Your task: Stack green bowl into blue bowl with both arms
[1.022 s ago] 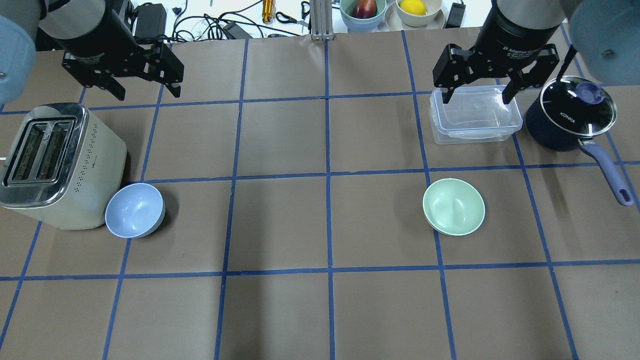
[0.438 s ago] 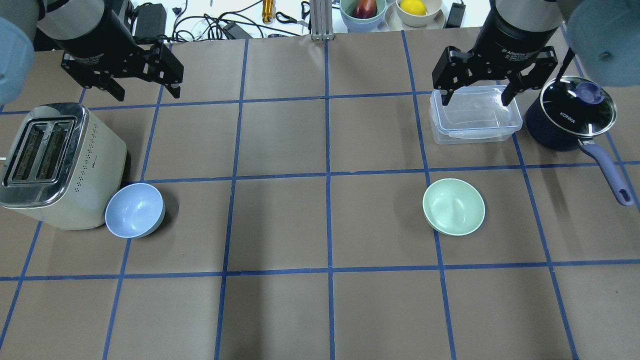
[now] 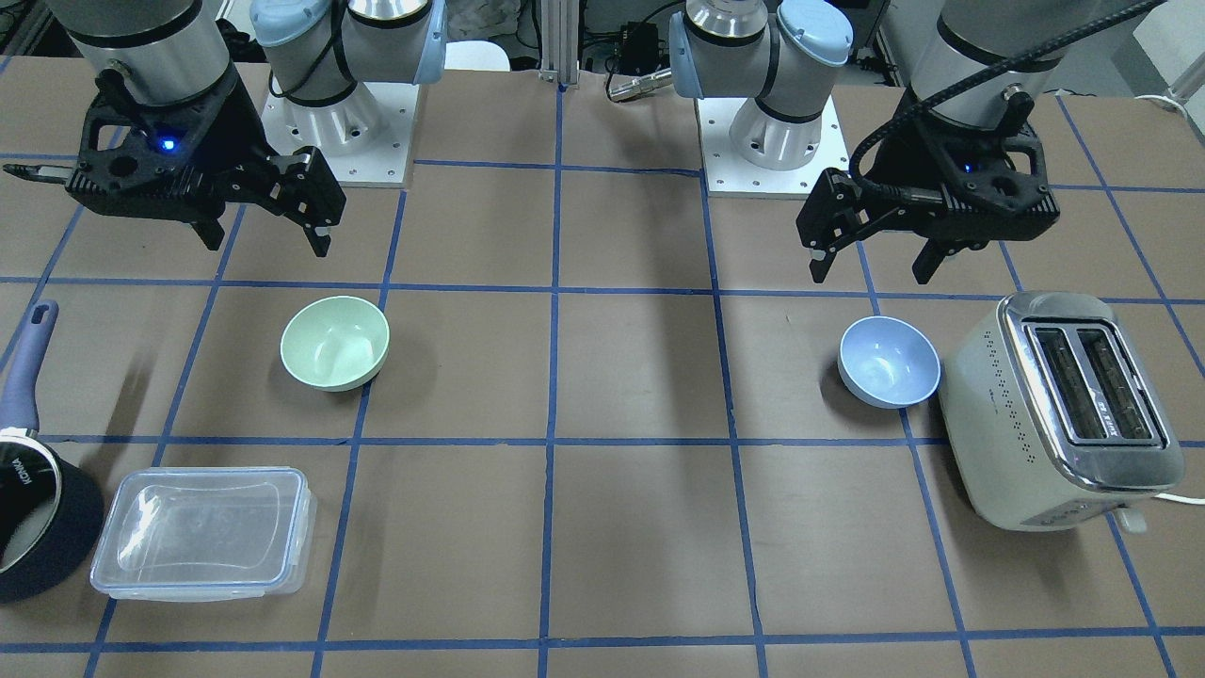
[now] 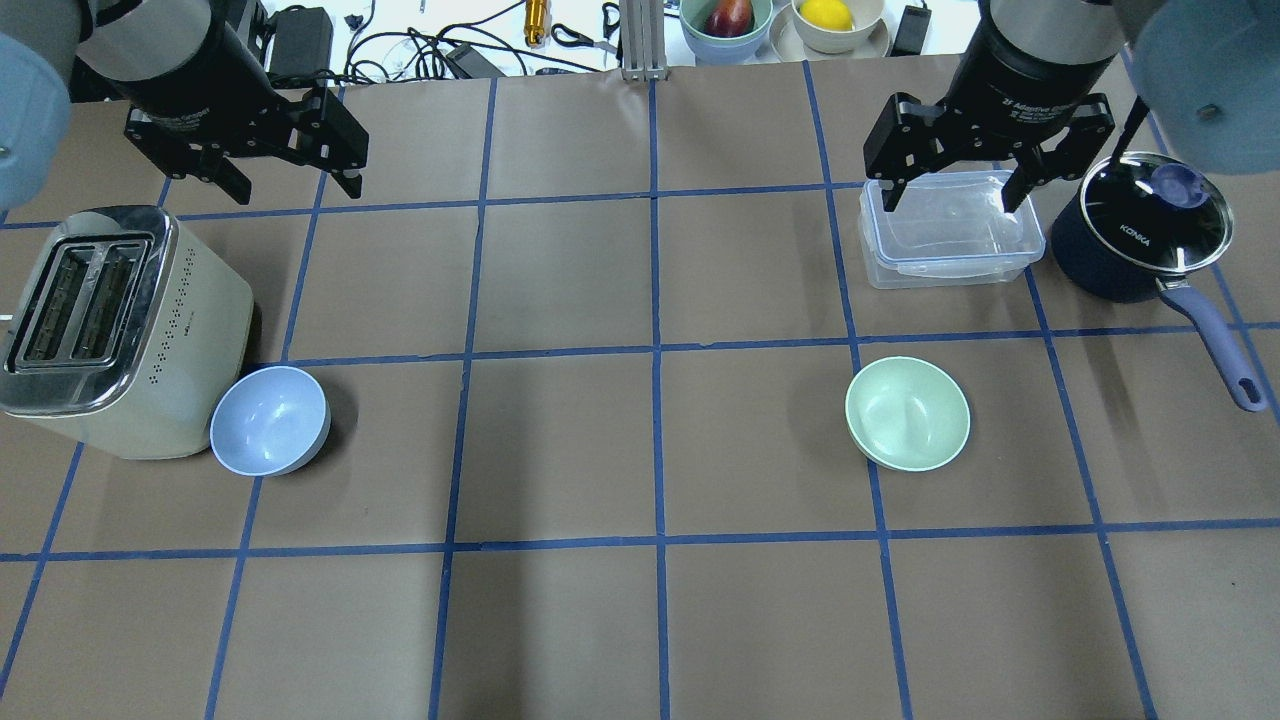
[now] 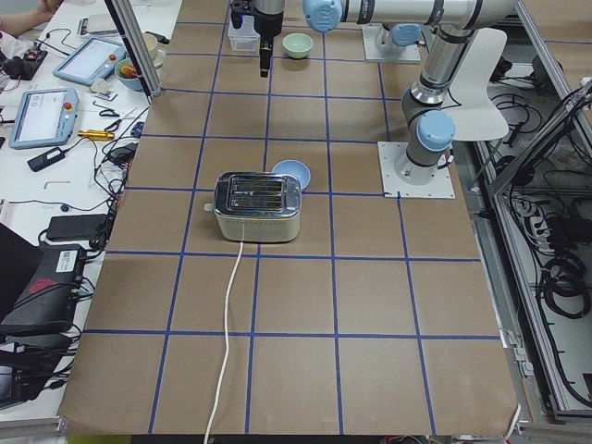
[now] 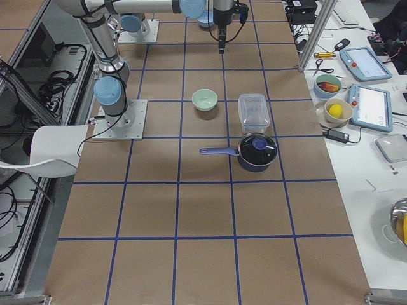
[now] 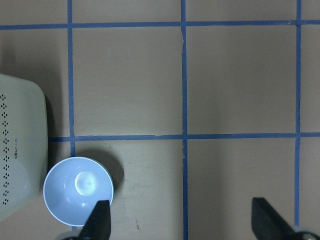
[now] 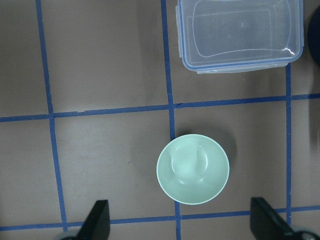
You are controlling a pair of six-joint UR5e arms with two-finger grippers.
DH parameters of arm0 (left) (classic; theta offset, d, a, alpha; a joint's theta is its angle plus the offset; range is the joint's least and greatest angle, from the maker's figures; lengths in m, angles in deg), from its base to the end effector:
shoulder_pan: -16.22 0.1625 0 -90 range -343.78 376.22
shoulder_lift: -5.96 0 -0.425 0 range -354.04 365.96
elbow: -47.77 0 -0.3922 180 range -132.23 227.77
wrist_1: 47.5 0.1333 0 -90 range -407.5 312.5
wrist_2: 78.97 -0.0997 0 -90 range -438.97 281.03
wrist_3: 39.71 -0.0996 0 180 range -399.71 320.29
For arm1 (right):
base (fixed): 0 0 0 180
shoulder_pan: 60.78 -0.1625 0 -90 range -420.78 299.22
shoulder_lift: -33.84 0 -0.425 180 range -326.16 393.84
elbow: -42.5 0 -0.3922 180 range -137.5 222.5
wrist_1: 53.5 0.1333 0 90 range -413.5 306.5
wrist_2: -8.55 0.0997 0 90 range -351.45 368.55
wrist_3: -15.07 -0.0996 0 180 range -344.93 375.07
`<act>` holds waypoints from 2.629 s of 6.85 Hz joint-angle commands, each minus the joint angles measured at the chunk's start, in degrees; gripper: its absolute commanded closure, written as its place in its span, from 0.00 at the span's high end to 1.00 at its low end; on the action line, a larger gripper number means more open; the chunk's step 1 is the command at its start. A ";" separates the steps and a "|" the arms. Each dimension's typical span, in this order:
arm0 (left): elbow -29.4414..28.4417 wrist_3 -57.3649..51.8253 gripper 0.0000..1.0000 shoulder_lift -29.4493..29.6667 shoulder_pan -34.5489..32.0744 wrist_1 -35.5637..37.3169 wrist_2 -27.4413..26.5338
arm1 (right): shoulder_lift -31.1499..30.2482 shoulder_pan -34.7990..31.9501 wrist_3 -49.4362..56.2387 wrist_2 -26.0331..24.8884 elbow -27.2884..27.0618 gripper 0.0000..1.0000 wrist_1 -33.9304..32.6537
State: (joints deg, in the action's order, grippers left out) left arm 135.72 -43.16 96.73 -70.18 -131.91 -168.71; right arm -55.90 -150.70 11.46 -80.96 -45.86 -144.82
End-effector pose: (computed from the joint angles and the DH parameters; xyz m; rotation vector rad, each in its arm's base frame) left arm -0.1015 -0.5161 0.5093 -0.0037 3.1331 -0.1881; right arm 0.1335 -0.4985 0.5022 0.1005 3.1291 -0.0733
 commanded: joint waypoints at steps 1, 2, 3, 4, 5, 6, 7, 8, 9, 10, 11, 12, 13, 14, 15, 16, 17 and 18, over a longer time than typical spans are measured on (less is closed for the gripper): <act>-0.58 0.12 1.00 0.19 0.00 -0.23 -0.26 | 0.00 0.00 0.01 -0.05 0.21 1.00 0.00; -0.76 0.73 1.00 0.37 0.00 -1.01 -0.17 | 0.00 0.00 0.01 0.04 0.21 1.00 0.00; -0.68 0.73 1.00 0.37 0.00 -1.11 -0.25 | 0.00 0.00 0.01 -0.05 0.21 1.00 0.00; -0.07 0.73 1.00 0.02 0.00 -1.19 -0.17 | 0.00 0.00 0.01 -0.05 0.21 1.00 0.00; 0.20 0.73 1.00 -0.50 0.00 -2.07 -0.25 | 0.00 0.00 0.01 -0.05 0.21 1.00 0.09; 1.16 -0.05 1.00 -0.77 0.96 -4.69 -0.08 | -0.09 0.00 0.01 -0.05 0.21 1.00 0.09; 2.56 -0.58 1.00 -1.29 2.79 -4.80 -0.34 | -0.09 0.00 0.01 -0.14 0.21 1.00 0.09; 5.88 -2.76 1.00 -0.08 5.60 -4.45 0.09 | -0.09 0.00 0.01 -0.14 0.21 1.00 0.09; 12.27 -2.96 1.00 -0.07 6.49 -2.53 0.01 | -0.09 0.00 0.01 -0.14 0.21 1.00 0.09; 20.08 -6.35 1.00 0.28 9.37 4.53 -0.08 | -0.09 0.00 0.01 -0.14 0.12 1.00 0.09; 27.20 -7.17 1.00 2.37 10.97 15.39 -0.08 | -0.09 0.00 0.01 -0.05 0.12 1.00 0.09; 29.45 -7.61 1.00 4.66 11.07 20.03 -0.34 | -0.09 0.00 0.01 -0.05 0.12 1.00 0.09; 29.91 -9.18 1.00 6.68 11.16 20.60 -0.87 | -0.09 0.00 0.01 -0.05 0.12 1.00 0.00; 30.43 -9.37 1.00 8.53 11.42 20.60 -0.96 | -0.09 0.00 0.01 -0.05 0.12 1.00 0.09; 30.79 -9.46 1.00 9.94 11.42 21.21 -1.05 | -0.09 0.00 0.01 0.04 0.03 1.00 0.09; 31.22 -9.55 0.97 10.91 11.51 21.65 -1.22 | -0.09 0.00 0.01 0.12 0.03 1.00 0.09; 31.23 -9.55 0.93 11.62 11.51 22.96 -3.57 | -0.09 0.00 0.01 0.04 0.03 1.00 0.09; 31.23 -9.55 0.75 11.97 11.51 22.97 -5.77 | -0.09 0.00 0.01 0.12 0.03 1.00 0.09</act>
State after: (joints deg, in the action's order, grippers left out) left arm 166.88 -52.69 108.03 -58.69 -109.42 -172.05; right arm -55.99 -150.69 11.47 -80.89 -45.83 -144.73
